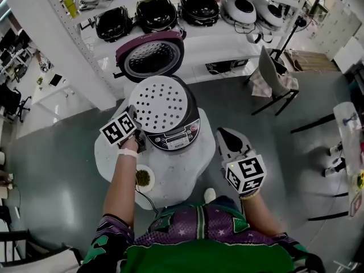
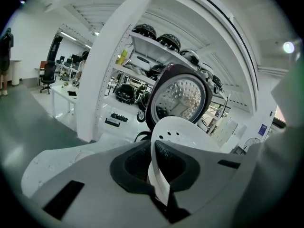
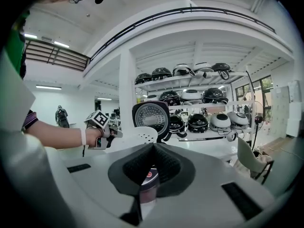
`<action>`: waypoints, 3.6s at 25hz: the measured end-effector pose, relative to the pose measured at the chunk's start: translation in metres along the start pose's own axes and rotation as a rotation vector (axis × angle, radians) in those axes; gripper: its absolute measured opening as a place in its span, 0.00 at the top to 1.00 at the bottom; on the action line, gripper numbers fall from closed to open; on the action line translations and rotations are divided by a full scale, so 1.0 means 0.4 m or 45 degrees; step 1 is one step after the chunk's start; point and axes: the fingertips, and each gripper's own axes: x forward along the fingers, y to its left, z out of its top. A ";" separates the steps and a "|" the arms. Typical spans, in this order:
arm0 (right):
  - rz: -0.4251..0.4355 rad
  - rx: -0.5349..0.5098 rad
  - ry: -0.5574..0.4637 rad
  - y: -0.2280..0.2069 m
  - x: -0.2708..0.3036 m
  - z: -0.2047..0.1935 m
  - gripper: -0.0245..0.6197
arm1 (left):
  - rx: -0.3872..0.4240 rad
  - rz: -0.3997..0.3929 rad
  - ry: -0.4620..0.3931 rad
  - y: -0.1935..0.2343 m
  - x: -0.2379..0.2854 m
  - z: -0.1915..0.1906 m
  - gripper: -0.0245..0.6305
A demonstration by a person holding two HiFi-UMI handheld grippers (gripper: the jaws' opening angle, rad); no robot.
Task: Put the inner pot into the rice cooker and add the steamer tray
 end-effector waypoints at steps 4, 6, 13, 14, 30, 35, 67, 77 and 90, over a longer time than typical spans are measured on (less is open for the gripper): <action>-0.036 0.018 0.007 -0.027 -0.014 -0.016 0.95 | -0.002 -0.004 0.033 -0.006 0.041 -0.024 0.90; -0.047 0.023 0.014 -0.032 -0.018 -0.024 0.95 | -0.004 0.003 0.048 -0.002 0.061 -0.036 0.90; -0.059 0.019 0.050 -0.028 -0.021 -0.043 0.95 | 0.000 0.029 0.090 0.020 0.105 -0.069 0.90; -0.061 0.021 0.056 -0.030 -0.021 -0.047 0.95 | -0.001 0.029 0.094 0.022 0.109 -0.073 0.90; -0.057 0.015 0.080 -0.024 -0.011 -0.052 0.95 | 0.036 0.018 0.135 0.017 0.154 -0.105 0.88; -0.063 0.019 0.077 -0.029 -0.015 -0.051 0.95 | 0.048 0.010 0.167 0.014 0.160 -0.118 0.87; -0.112 0.006 0.051 0.182 0.016 -0.013 0.95 | 0.281 -0.164 -0.025 0.132 -0.222 -0.111 0.70; -0.194 0.026 0.052 0.296 0.015 -0.016 0.95 | 0.271 -0.182 -0.103 0.310 -0.408 -0.105 0.70; 0.010 -0.030 -0.058 0.374 -0.084 0.094 0.95 | 0.224 -0.247 -0.304 0.238 -0.779 -0.083 0.73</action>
